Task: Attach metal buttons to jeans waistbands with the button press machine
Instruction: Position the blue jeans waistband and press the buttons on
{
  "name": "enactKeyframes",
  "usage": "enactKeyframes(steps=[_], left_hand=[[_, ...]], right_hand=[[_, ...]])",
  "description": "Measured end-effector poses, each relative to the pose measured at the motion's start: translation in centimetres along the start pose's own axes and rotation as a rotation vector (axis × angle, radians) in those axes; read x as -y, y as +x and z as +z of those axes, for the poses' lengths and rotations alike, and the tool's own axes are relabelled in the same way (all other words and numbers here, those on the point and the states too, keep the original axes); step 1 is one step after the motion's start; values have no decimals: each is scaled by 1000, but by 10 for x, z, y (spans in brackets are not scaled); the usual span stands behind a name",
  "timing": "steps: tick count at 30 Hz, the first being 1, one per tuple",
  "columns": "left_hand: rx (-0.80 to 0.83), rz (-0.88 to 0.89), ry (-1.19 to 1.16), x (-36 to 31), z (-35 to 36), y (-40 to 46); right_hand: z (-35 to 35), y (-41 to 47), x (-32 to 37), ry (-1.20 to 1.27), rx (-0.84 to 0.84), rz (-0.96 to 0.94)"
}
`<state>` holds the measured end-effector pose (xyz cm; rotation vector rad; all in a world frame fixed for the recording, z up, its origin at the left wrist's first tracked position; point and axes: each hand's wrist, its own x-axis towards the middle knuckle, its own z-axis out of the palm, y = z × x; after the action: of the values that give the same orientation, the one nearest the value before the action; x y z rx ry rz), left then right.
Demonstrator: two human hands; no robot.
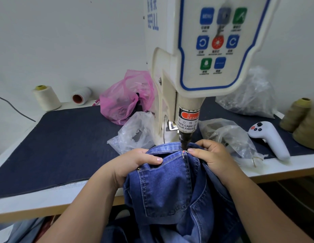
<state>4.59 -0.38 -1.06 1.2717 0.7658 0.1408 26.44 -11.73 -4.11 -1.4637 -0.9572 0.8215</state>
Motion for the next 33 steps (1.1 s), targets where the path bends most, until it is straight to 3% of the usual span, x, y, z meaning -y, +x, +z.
enactKeyframes(steps=[33], left_hand=[[71,30,-41,5,-8,11]], right_hand=[[-1,3,1,-69,-36,31]])
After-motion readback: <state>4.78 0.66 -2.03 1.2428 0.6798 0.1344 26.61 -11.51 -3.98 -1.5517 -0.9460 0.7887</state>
